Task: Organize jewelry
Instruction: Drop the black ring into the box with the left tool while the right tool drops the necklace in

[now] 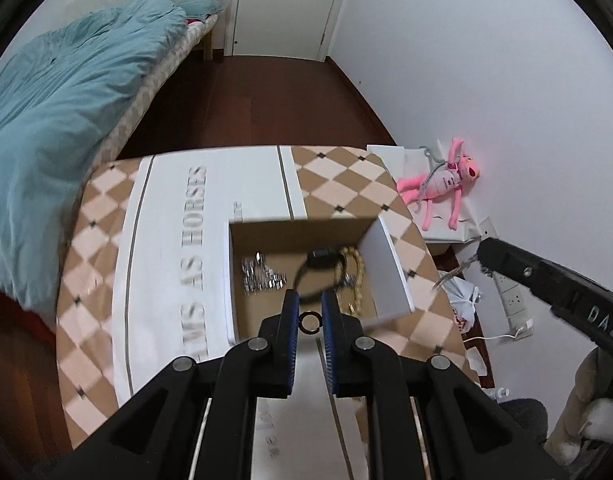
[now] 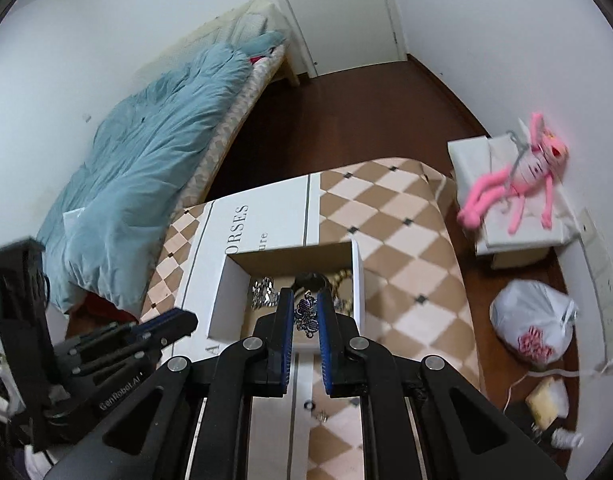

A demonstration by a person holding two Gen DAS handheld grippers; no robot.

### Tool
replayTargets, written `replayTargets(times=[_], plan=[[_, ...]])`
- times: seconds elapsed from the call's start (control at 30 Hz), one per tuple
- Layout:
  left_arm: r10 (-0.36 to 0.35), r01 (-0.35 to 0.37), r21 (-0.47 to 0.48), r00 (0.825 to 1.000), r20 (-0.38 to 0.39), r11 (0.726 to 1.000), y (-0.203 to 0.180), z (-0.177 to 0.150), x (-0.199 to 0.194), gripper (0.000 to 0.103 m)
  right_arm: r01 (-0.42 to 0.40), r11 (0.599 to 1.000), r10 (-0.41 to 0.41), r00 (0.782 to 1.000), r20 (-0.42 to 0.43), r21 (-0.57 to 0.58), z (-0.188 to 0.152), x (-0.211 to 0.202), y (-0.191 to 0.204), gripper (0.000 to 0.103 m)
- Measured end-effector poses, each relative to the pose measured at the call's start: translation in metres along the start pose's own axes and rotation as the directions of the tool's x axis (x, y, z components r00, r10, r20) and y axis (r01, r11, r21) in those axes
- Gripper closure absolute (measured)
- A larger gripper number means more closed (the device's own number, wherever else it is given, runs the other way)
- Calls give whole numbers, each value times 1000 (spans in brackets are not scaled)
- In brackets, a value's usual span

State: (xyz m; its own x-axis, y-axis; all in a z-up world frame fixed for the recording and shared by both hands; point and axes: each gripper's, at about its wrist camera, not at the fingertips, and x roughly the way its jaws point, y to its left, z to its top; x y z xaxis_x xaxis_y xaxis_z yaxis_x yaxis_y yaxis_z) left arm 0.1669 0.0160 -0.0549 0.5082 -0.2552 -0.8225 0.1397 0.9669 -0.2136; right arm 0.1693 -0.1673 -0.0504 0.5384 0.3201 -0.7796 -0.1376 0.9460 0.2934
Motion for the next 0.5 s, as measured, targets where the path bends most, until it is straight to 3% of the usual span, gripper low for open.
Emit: replayTargets(times=[0.2,0.5], plan=[[-9,7,-18,996,-86,1000,19,25,39,94,-6,1000,7,991,-132,1,17,53,-2,91],[48,-57,-37,979,-200,998,27,40,75,87,25,1000,-26,958,-286,-10,26,105,-8,90]])
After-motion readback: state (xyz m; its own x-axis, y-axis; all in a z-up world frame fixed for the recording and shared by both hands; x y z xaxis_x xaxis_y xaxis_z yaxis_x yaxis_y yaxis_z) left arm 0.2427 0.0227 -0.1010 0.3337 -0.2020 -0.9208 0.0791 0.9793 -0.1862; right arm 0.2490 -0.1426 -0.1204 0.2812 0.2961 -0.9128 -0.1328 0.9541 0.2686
